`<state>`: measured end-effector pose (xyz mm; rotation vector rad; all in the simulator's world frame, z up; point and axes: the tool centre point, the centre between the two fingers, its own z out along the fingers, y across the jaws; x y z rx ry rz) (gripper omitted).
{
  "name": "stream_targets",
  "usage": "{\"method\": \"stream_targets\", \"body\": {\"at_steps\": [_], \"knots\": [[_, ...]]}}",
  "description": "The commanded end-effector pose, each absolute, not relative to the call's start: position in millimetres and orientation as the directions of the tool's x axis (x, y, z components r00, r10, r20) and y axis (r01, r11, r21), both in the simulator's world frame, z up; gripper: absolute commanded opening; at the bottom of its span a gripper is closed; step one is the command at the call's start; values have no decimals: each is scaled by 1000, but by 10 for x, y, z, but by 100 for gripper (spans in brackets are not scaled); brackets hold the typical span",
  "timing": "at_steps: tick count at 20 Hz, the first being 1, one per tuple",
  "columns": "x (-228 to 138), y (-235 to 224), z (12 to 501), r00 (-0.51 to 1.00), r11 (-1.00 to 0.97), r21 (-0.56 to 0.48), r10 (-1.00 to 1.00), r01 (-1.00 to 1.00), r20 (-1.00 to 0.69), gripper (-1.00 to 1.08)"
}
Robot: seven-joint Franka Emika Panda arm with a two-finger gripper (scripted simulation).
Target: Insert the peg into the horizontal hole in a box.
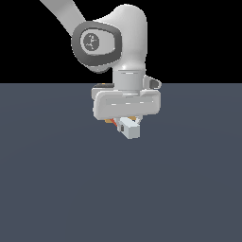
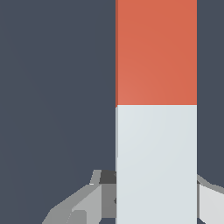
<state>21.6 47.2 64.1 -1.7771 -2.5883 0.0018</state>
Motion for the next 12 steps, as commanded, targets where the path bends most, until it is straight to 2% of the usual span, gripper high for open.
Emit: {"method": "stream_targets", "body": {"at_steps": [1,7,12], "knots": [[272,739,694,-349,349,0,937,937,0,-100],[383,1210,767,-333,333,0,943,943,0,-100],[446,1418,800,-325,325,0,946,946,0,-100]]}}
